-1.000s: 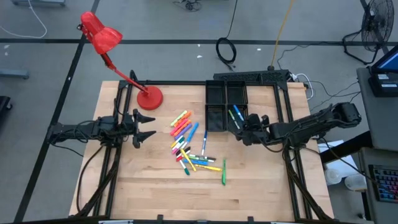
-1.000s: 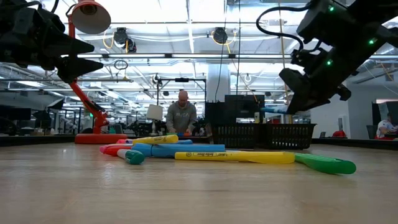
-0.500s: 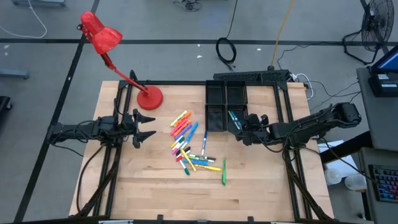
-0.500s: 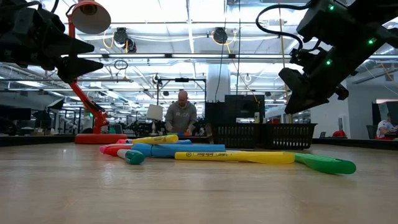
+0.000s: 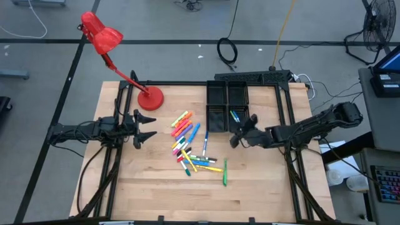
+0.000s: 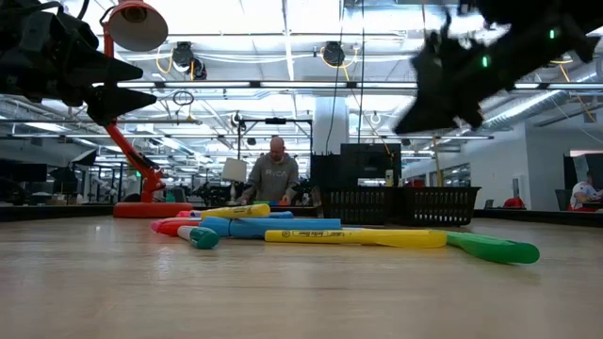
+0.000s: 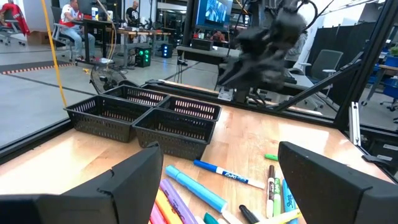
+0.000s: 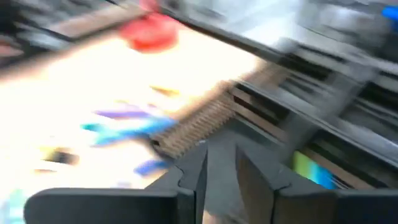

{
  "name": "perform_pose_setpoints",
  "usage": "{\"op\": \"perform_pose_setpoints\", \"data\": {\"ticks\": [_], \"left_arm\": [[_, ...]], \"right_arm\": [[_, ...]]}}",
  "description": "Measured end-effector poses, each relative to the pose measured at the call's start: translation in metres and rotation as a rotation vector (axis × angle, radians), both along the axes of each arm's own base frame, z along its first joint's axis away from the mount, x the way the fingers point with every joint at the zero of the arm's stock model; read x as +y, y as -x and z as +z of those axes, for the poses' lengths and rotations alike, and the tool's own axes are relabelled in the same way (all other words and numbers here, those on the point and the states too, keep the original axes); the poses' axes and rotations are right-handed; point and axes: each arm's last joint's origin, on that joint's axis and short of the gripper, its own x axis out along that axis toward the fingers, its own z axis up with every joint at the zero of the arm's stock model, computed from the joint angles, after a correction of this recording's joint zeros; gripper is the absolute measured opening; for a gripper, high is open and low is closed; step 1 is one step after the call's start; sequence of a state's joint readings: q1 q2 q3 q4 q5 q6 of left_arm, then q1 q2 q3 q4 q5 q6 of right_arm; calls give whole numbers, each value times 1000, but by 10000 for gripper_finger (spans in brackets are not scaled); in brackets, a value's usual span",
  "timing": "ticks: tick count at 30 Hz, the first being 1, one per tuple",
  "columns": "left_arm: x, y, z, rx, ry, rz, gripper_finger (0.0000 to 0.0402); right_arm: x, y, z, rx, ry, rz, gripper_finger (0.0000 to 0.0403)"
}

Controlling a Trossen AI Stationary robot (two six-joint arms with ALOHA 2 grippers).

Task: Pick & Place Markers
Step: Put the brown marker pen into the bottom right black bin

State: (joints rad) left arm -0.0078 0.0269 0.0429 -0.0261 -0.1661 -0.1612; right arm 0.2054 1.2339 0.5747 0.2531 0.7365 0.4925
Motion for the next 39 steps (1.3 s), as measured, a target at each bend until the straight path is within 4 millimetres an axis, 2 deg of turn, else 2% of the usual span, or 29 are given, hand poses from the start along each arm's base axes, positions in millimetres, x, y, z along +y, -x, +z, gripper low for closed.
{"op": "perform_pose_setpoints", "data": {"ticks": [5,10,14,18,21,26,39], "left_arm": [[0,0,0,0,0,0,324],[0,0,0,0,0,0,324],[0,0,0,0,0,0,324],[0,0,0,0,0,0,324],[0,0,0,0,0,0,324],[0,0,0,0,0,0,324],[0,0,0,0,0,0,324]], "right_arm": [[31,-13,22,-212,46,392,97],[62,-23,19,-285,138,531,153],[85,-48,17,-179,155,587,202],[99,-77,3,122,128,587,212],[102,-93,-17,340,125,571,205],[101,-110,-40,470,155,566,187],[85,-111,-48,533,111,588,142]]}}
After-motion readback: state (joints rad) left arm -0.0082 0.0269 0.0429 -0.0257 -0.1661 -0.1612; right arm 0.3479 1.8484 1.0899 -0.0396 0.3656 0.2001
